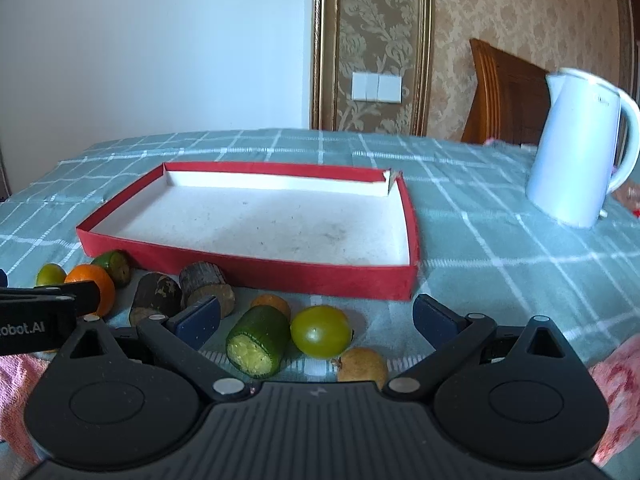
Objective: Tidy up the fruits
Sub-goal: 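Move the right gripper toward the green tomato beside the cucumber piece, then close the right gripper on the green tomato and lift it, then carry the green tomato into the red tray and open the right gripper, then grasp the tangerine with the left gripper and carry it over the tray, then open the left gripper to drop the tangerine in the tray, withdraw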
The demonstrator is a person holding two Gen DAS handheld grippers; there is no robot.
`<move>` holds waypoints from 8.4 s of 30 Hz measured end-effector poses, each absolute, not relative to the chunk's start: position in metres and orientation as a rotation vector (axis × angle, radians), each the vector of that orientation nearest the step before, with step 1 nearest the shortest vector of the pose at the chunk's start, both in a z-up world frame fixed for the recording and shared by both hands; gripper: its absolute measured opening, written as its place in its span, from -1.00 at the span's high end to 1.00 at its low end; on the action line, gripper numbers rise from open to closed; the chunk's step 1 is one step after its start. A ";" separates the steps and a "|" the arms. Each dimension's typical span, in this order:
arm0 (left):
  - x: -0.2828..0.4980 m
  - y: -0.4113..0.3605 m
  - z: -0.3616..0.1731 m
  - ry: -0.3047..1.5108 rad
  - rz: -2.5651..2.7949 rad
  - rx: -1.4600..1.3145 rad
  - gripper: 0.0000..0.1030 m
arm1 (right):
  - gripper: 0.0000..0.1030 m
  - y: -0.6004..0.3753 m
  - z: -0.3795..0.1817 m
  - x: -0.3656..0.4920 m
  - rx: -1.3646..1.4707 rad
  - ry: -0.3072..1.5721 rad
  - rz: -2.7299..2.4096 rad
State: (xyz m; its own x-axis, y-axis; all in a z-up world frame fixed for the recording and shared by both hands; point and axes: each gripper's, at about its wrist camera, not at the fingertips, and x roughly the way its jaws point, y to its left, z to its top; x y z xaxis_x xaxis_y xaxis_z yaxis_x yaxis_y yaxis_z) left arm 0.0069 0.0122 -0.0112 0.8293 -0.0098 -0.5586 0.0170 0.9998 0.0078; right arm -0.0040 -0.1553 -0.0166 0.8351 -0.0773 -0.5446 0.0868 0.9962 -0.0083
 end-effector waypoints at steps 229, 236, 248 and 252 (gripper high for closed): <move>0.106 0.003 0.003 0.469 -0.209 0.063 0.19 | -0.81 -0.264 -0.017 0.097 0.271 0.560 -0.104; 0.148 -0.007 -0.006 0.511 -0.175 0.066 0.19 | -0.81 -0.260 -0.019 0.099 0.245 0.566 -0.108; 0.185 -0.006 -0.014 0.630 -0.140 0.063 0.19 | -0.82 -0.255 -0.021 0.102 0.223 0.581 -0.100; 0.189 -0.005 -0.019 0.677 -0.125 0.064 0.19 | -0.82 -0.254 -0.021 0.103 0.215 0.586 -0.098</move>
State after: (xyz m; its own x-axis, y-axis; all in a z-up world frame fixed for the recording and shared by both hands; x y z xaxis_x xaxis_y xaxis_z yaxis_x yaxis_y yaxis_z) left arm 0.1891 -0.0052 -0.0186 0.7721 -0.0945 -0.6285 0.1362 0.9905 0.0184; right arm 0.1028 -0.2540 -0.0214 0.8295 -0.0309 -0.5577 0.1525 0.9730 0.1730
